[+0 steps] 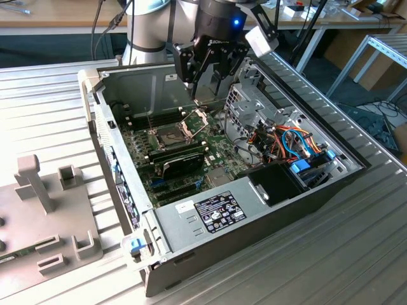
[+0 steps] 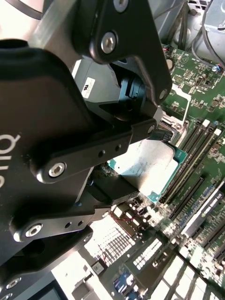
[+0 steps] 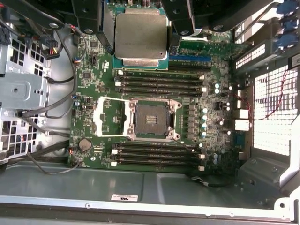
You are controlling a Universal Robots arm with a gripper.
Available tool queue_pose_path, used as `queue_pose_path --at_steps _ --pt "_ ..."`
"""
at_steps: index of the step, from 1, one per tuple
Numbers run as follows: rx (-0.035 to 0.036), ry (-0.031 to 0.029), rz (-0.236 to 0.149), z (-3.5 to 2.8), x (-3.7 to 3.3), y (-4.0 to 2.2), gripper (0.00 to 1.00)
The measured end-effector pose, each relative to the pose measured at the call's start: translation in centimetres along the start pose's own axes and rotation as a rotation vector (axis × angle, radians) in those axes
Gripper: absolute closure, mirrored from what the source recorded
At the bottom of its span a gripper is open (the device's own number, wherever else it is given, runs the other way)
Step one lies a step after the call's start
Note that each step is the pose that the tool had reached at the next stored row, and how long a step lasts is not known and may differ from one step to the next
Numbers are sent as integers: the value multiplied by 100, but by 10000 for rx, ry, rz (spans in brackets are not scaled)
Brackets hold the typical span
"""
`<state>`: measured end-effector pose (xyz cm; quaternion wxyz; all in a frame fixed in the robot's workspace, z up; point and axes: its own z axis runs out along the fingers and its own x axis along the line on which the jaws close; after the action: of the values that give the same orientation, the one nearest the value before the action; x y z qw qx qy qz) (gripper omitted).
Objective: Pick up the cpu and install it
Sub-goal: 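Pick up the cpu and move it towards the insertion slot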
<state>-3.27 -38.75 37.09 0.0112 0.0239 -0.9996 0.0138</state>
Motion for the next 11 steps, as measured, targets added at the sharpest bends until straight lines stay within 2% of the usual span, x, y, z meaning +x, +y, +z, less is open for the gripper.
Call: queue_pose_path --at_steps 5,9,11 --pt "0 0 0 54 -6 124 45" --pt "-1 1 1 130 -5 249 45" --pt "-1 10 13 164 -4 269 45"
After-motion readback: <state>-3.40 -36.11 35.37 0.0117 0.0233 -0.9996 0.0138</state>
